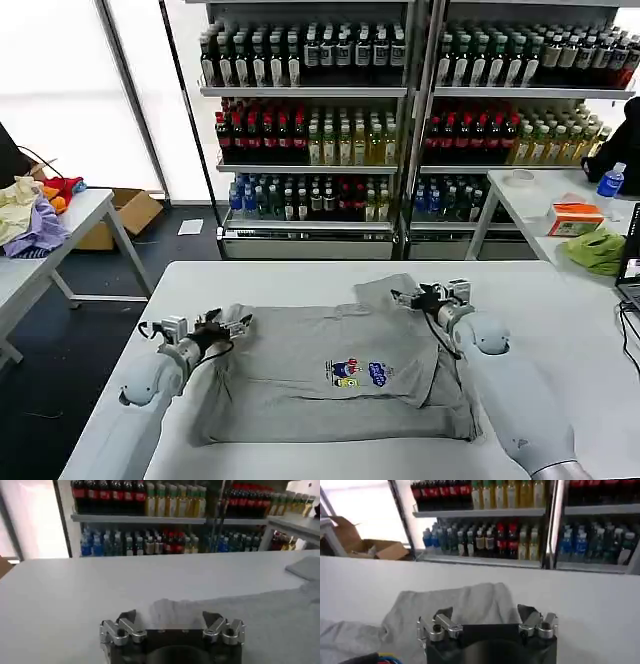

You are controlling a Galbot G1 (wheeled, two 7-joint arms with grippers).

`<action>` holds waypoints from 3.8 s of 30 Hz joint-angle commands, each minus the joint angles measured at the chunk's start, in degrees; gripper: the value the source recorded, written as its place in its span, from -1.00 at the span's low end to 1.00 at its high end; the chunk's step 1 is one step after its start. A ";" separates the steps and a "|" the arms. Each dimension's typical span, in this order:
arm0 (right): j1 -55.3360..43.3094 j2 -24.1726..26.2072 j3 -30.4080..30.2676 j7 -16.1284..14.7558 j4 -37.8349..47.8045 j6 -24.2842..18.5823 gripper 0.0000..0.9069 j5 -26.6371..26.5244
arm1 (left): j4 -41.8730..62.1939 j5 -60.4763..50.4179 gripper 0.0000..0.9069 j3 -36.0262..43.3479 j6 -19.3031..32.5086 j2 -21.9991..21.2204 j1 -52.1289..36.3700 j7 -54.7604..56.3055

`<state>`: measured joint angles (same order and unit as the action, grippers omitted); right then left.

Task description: Fold and organize the clothes.

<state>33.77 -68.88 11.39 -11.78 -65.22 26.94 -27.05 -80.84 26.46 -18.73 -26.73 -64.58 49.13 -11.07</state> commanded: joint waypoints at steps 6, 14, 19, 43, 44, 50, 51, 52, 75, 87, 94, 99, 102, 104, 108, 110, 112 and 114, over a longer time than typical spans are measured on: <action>-1.54 -1.68 -1.84 -0.13 2.71 1.23 -1.00 0.63 | 4.52 -0.34 -0.80 4.16 -0.14 0.24 -3.67 -0.56; -0.95 -1.76 -1.34 -0.20 2.03 0.86 -1.00 0.45 | 3.00 -0.18 -0.98 3.51 0.24 0.16 -1.00 -1.26; -0.14 -1.48 -0.95 -0.26 0.72 0.70 -1.00 -0.23 | 2.79 -0.09 -0.98 3.61 0.47 0.53 -1.10 -1.36; 14.89 7.18 9.41 1.70 -29.90 3.44 -1.00 -10.64 | -15.72 8.40 -0.98 -0.32 -0.97 4.64 2.16 5.71; 16.83 7.51 11.04 1.97 -32.21 3.49 -1.00 -11.31 | -16.97 8.42 -0.98 -1.04 -0.95 5.02 3.35 5.72; 27.32 8.95 18.47 3.65 -43.40 4.56 -1.00 -13.50 | -25.46 8.28 -0.98 -5.26 -0.76 6.28 11.23 5.96; 28.94 8.72 19.40 4.68 -44.73 4.87 -1.00 -13.61 | -25.74 8.25 -0.98 -5.84 -0.69 6.32 11.74 5.95; 30.20 8.44 20.18 5.42 -45.82 5.24 -1.00 -14.18 | -27.31 8.02 -0.98 -6.67 -0.64 6.66 13.10 5.95; 56.02 2.01 26.79 12.80 -59.86 6.29 -1.00 -9.85 | -40.68 -1.10 -0.98 -14.33 2.00 10.19 38.26 2.77; 59.07 2.25 28.92 10.18 -54.30 6.17 1.00 -6.57 | -38.76 -6.76 1.00 -14.01 0.78 7.52 44.28 5.57; 58.23 2.12 34.54 7.36 -55.52 -0.60 1.00 -7.33 | -39.61 -6.72 1.00 -16.35 0.87 6.14 44.03 9.13; 57.26 2.08 38.67 3.24 -53.51 -11.71 1.00 -7.57 | -42.28 -4.44 1.00 -19.89 1.62 5.00 44.22 12.22; 57.55 2.04 39.87 1.17 -53.79 -15.05 1.00 -7.65 | -44.15 -3.47 1.00 -20.10 2.33 3.82 45.01 14.63; 58.02 1.96 39.88 0.72 -54.47 -15.77 1.00 -7.55 | -45.69 -2.99 1.00 -19.64 2.43 3.06 45.32 16.04; 58.11 1.46 39.17 0.95 -54.67 -15.80 1.00 -7.34 | -46.05 -3.07 1.00 -17.78 2.80 -0.04 45.21 18.62; 58.23 1.18 38.28 0.92 -54.53 -15.97 1.00 -6.86 | -45.41 -3.12 1.00 -16.55 2.89 -1.45 45.11 19.08; 58.38 0.99 37.82 0.86 -54.58 -16.07 1.00 -6.53 | -44.15 -3.58 1.00 -14.73 2.91 -3.62 45.01 19.93; 58.43 0.84 37.42 0.91 -54.56 -16.11 1.00 -6.53 | -42.88 -4.99 1.00 -13.22 2.98 -5.95 44.94 21.01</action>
<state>91.81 -67.77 48.02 -9.07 -119.92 15.37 -34.09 -124.23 22.38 -34.99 -24.04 -64.46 93.39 5.65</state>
